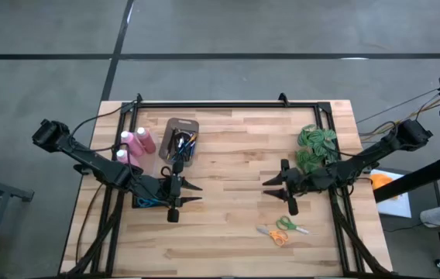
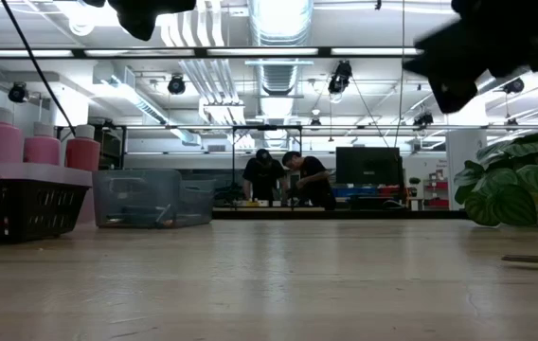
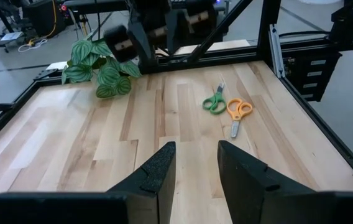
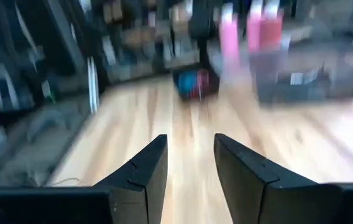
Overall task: Pick & Place Paint Supplies
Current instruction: Put the green scissors into the black basket
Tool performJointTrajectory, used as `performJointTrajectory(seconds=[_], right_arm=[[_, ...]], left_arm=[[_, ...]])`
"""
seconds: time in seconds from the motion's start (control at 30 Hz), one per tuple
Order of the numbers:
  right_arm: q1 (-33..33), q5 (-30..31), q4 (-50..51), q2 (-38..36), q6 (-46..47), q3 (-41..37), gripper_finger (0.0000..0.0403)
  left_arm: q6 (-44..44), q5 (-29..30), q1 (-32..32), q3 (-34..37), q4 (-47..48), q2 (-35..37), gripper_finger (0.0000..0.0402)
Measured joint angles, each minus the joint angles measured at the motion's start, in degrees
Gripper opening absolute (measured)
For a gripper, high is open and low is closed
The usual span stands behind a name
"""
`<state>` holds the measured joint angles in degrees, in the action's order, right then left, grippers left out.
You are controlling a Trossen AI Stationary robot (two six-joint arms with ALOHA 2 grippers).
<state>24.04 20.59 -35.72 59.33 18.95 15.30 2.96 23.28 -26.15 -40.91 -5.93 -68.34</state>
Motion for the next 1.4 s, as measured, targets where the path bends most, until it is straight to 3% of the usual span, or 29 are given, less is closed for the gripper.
performJointTrajectory(seconds=[0.13, 0.33, 0.47, 0.67, 0.87, 1.4], right_arm=[[1.28, -1.53, 20.06, 0.12, 2.59, 4.35, 0.0130], [2.87, -3.41, 57.90, 3.59, 23.79, 17.53, 0.0130], [3.97, -8.64, 70.83, 8.70, 30.41, 24.44, 0.0130], [5.26, -15.61, 76.28, 17.32, 35.21, 29.43, 0.0130], [5.22, -23.96, 76.99, 23.99, 41.10, 29.69, 0.0130], [6.48, -23.63, 75.22, 30.03, 41.27, 29.63, 0.0130]], left_arm=[[0.00, 0.01, 0.00, 0.00, 0.15, 0.00, 0.0119], [0.00, -0.01, 0.00, 0.00, 0.22, 0.00, 0.0119], [0.01, 0.00, 0.00, 0.00, 0.22, 0.00, 0.0119], [0.02, 0.01, 0.00, 0.00, 0.24, 0.00, 0.0119], [0.02, -0.01, 0.00, 0.00, 0.24, 0.00, 0.0119], [0.04, 0.00, 0.00, 0.00, 0.24, 0.00, 0.0120]])
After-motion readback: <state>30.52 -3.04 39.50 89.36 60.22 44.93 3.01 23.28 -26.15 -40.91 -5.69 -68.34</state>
